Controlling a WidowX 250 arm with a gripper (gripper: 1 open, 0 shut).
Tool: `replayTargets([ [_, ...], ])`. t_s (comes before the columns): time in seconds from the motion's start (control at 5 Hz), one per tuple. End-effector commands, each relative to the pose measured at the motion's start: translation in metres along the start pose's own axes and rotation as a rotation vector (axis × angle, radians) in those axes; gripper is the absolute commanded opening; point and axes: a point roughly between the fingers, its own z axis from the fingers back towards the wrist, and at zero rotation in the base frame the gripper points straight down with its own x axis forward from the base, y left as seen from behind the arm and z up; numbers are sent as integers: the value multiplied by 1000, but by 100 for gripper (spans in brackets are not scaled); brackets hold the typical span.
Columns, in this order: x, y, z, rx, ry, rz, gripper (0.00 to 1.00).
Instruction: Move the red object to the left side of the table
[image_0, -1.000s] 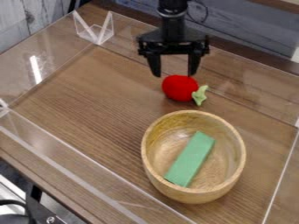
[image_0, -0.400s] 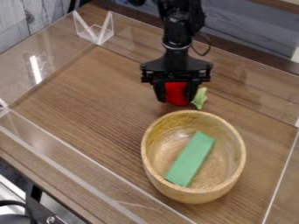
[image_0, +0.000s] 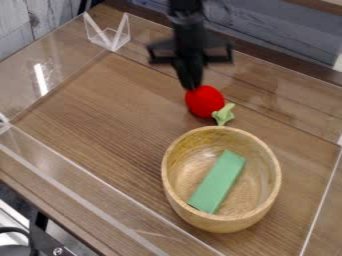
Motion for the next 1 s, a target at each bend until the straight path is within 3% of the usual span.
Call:
replayTargets([
  [0.0,20,15,40,-54,-84,-11,0],
  [0.2,13,14,26,-53,-71,-59,100],
  [0.6,7,7,15,-39,-29,-128,100],
  [0.8,3,-8,-2,-13,-31,60,100],
])
